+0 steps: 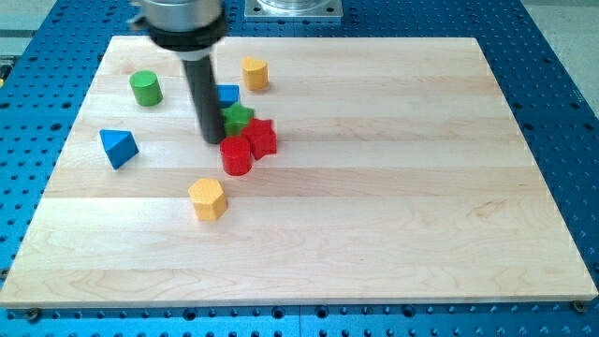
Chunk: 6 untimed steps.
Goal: Move the green star to the top right of the red star
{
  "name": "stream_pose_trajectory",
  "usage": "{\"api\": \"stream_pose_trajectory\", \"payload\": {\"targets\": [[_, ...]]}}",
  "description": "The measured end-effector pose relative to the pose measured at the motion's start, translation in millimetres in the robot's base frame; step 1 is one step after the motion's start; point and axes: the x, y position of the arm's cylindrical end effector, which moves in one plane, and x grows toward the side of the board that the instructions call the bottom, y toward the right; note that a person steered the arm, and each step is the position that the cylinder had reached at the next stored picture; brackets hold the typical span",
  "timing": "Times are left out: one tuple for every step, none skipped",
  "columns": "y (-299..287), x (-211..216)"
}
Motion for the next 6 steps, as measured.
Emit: {"api": "stream_pose_trajectory", "payload": {"targets": [[-23, -1], [15, -9], [48, -37], [77, -54], [97, -78], [134, -100]]}}
